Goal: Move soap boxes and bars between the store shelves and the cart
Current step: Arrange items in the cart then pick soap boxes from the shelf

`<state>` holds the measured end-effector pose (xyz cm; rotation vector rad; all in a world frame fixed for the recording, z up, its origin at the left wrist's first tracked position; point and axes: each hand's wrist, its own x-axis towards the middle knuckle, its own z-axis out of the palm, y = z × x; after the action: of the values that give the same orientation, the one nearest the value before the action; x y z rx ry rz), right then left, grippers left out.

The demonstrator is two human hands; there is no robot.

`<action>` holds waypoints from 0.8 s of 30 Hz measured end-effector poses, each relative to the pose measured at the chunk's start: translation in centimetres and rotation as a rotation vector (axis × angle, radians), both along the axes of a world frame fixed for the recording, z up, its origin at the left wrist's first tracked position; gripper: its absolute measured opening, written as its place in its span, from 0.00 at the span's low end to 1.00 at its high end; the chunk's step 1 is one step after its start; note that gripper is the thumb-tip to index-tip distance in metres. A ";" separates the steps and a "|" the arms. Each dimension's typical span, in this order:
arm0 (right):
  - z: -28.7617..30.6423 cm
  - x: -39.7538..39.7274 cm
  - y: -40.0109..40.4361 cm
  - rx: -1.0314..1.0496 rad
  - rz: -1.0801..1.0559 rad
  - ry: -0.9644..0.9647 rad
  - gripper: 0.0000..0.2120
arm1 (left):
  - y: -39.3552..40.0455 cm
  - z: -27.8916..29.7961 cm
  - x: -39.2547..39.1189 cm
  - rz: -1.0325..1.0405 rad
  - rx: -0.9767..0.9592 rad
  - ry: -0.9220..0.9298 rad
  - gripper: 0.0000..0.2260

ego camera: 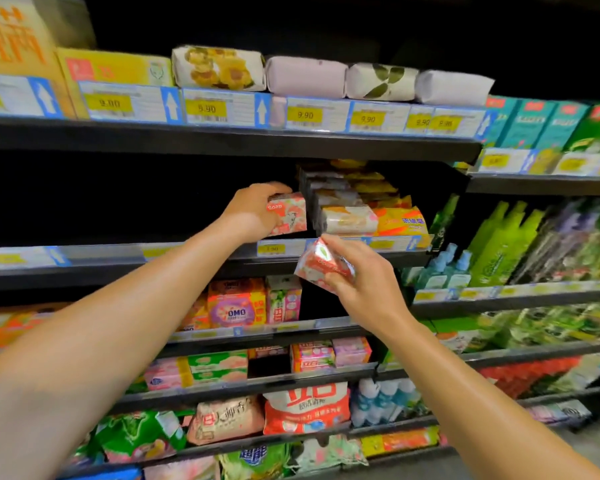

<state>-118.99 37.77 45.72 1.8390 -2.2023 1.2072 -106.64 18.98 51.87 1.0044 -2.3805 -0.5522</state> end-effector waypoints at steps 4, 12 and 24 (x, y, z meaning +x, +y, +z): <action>-0.5 -1.0 -0.2 0.002 0.023 0.000 0.27 | -0.5 -0.9 -1.1 -0.062 0.008 -0.132 0.26; -1.5 -2.7 -0.2 -0.007 0.075 -0.005 0.26 | -1.4 -0.8 -0.9 0.029 -0.112 -0.204 0.24; -1.8 -3.7 -0.8 0.009 0.082 -0.028 0.26 | -2.8 -0.3 -4.0 0.219 -0.117 -0.299 0.21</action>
<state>-122.70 36.95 43.87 1.9455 -2.1701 1.2462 -110.63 16.20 51.58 1.3526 -2.4765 -0.1899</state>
